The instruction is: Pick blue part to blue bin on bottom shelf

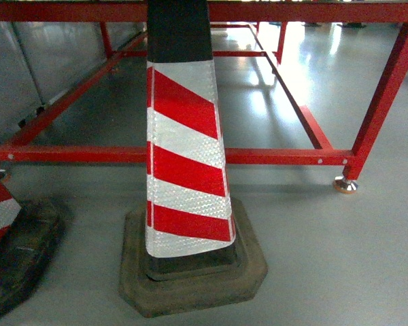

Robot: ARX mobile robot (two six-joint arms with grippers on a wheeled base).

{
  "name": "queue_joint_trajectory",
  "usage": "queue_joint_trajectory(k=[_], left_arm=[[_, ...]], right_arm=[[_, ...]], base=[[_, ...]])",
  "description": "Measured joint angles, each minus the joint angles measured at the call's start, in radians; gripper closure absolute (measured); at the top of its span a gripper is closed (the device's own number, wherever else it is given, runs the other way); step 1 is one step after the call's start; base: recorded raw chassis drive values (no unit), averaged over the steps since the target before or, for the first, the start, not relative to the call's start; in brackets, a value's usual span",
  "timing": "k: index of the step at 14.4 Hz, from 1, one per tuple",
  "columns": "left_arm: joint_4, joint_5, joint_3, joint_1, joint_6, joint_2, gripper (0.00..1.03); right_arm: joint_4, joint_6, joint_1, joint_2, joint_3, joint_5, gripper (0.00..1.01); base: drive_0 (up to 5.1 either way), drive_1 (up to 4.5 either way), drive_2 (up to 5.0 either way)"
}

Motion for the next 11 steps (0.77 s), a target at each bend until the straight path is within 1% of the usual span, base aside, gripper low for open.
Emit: queue_joint_trajectory(k=[11], left_arm=[[0.000,0.000,0.000,0.000,0.000,0.000,0.05]], right_arm=[[0.000,0.000,0.000,0.000,0.000,0.000,0.03]], base=[[0.0,0.00,0.0]])
